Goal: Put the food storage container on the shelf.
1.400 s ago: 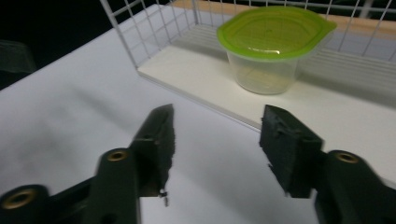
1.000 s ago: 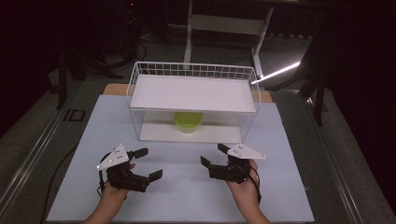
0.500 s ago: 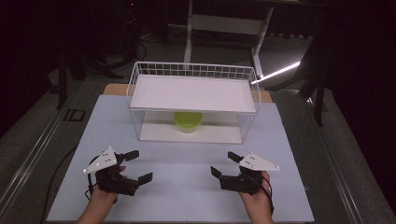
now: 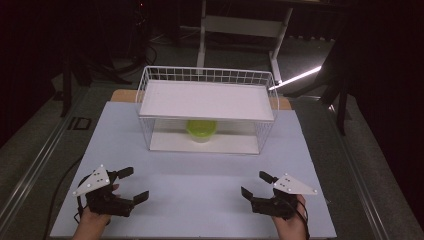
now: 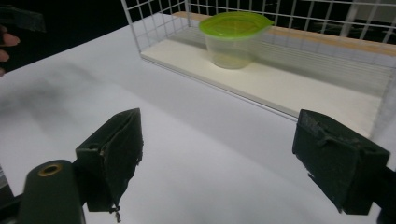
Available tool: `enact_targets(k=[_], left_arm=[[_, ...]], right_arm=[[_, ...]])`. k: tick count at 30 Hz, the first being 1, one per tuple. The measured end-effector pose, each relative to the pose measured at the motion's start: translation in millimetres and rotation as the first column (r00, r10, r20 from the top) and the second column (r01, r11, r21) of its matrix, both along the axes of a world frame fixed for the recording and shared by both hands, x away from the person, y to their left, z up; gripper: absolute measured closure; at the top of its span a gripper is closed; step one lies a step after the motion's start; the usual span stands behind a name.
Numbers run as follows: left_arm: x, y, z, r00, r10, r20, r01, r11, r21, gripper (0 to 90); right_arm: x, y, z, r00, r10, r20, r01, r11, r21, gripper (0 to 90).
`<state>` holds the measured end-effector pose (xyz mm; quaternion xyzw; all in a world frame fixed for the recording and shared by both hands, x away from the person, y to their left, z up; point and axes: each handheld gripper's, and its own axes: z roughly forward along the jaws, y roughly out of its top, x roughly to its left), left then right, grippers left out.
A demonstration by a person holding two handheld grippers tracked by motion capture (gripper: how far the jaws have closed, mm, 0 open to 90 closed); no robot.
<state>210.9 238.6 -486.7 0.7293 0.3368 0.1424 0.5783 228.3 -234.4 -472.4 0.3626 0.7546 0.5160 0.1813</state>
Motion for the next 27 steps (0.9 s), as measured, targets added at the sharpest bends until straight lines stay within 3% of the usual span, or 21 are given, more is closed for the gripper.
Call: enact_targets(k=[6,8,13,16,27], left_arm=[[0.8,-2.5,-10.3,0.9989,0.01,0.046,-0.013,0.9979,0.063,1.2],[2.3,-4.4,-12.9,0.9993,0.008,0.037,-0.01,0.9974,0.072,1.2],[3.6,-10.6,-13.7,0.9998,-0.001,0.021,-0.001,0.9987,0.052,1.2],[1.5,-11.2,-13.1,0.9994,-0.002,0.034,0.0,0.9979,0.065,1.2],[4.3,0.7,-14.9,0.9992,0.035,0.02,-0.036,0.9991,0.024,1.2]], right_arm=[[3.9,-8.7,-10.8,0.9998,-0.021,-0.002,0.021,0.999,-0.024,19.0],[5.2,-10.5,-13.2,0.9994,-0.034,0.004,0.034,0.999,-0.03,19.4],[9.0,-12.3,-16.7,0.9992,-0.04,-0.003,0.04,0.999,-0.026,18.9],[10.2,-12.4,-17.4,0.9993,-0.038,-0.005,0.038,0.999,-0.019,18.6],[12.1,-7.8,-21.2,0.9997,-0.009,-0.024,0.008,1.0,-0.028,18.5]])
